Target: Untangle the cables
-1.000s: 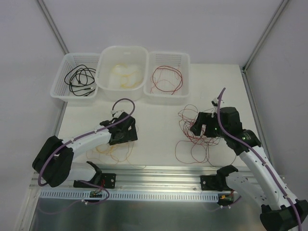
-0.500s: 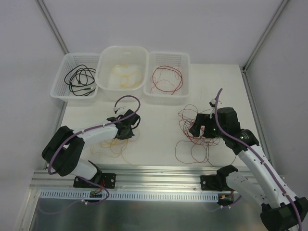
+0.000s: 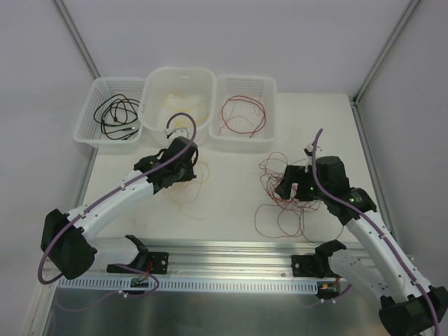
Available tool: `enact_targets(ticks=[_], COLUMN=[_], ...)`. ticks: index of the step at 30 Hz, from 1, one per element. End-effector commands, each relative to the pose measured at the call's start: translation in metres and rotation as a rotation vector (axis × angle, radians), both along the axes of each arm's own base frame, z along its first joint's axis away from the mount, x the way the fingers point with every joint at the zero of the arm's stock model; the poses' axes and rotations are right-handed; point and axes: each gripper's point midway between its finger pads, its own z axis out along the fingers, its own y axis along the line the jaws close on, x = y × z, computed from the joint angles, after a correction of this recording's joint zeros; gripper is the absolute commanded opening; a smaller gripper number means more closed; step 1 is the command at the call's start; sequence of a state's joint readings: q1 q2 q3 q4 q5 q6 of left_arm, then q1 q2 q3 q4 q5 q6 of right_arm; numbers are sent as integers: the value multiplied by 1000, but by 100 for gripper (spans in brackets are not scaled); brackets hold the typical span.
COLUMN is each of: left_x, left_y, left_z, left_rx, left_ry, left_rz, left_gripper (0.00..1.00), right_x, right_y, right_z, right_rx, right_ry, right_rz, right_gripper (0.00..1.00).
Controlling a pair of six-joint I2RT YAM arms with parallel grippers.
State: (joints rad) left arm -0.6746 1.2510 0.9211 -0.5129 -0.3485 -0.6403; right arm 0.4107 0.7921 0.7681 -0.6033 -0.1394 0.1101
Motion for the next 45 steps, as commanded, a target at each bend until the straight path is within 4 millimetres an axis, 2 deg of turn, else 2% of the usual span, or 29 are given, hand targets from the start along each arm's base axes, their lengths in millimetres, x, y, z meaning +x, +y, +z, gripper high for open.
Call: enact_targets(ticks=[1,3,4,5,6,8,9,11,12,13,14,15,17,18,19,21,25,27,28,30,31,33,34,36,37,39,40,42,45], left_x=[9,14,18,21,27,34,39,51,53,58,72,75,101,105,125,140,201,226,246,268,284,302,313,323,328,330,329,325,311], left_y=[-1,-1,-4,-5,-5,-6,-6,-11,-11,-11,-16,-13,-13,-10,-10,-8,-6,7,6,17,17,20,17,15,11,13,14,18,19], left_z=[79,107,135,150,184,213,253,280,318,330,330,358,357,376,366,376,344,331,311,292,266,241,216,193,175,165,168,173,196], left_rx=[8,13,-13,-20,-42,-35,-69,-56,-89,-87,-53,-70,-23,-31,-5,5,35,44,47,17,13,18,29,45,35,41,50,57,36], left_ry=[-129,-178,-227,-256,-326,-378,-457,-512,-593,-619,-619,-681,-681,-725,-704,-733,-703,-688,-662,-630,-587,-553,-513,-479,-447,-431,-435,-438,-470], left_rz=[-88,-118,-128,-133,-142,-168,-164,-195,-197,-200,-218,-208,-195,-184,-170,-171,-154,-127,-121,-104,-103,-96,-107,-122,-149,-154,-147,-139,-143], left_gripper=[0,0,0,0,0,0,0,0,0,0,0,0,0,0,0,0,0,0,0,0,0,0,0,2,11,26,40,59,75], right_x=[-1,-3,-4,-6,-8,-13,-15,-20,-21,-23,-25,-26,-31,-32,-35,-40,-50,-52,-52,-54,-55,-57,-57,-57,-57,-57,-56,-55,-50], right_y=[2,1,1,-1,-1,-3,-4,-6,-7,-8,-9,-9,-8,-8,-8,-7,-10,-12,-13,-13,-12,-12,-12,-13,-13,-13,-12,-12,-16], right_z=[14,17,19,19,19,21,21,22,24,27,27,30,33,35,35,38,40,40,40,37,38,33,31,26,24,21,20,18,16], right_rx=[10,11,11,8,6,7,4,2,2,6,6,10,23,26,28,38,33,28,25,27,31,27,25,15,10,-6,-5,-9,-31], right_ry=[-41,-49,-50,-47,-47,-50,-50,-52,-55,-67,-62,-69,-73,-73,-70,-73,-86,-111,-117,-121,-123,-115,-110,-94,-84,-86,-89,-88,-83], right_rz=[28,28,29,28,29,35,35,40,39,40,40,43,51,54,61,78,105,112,112,119,123,136,138,136,134,154,160,158,136], right_gripper=[94,94,94,94,94,94,94,94,94,94,94,94,94,94,94,94,94,94,94,94,94,94,94,94,94,94,94,94,94])
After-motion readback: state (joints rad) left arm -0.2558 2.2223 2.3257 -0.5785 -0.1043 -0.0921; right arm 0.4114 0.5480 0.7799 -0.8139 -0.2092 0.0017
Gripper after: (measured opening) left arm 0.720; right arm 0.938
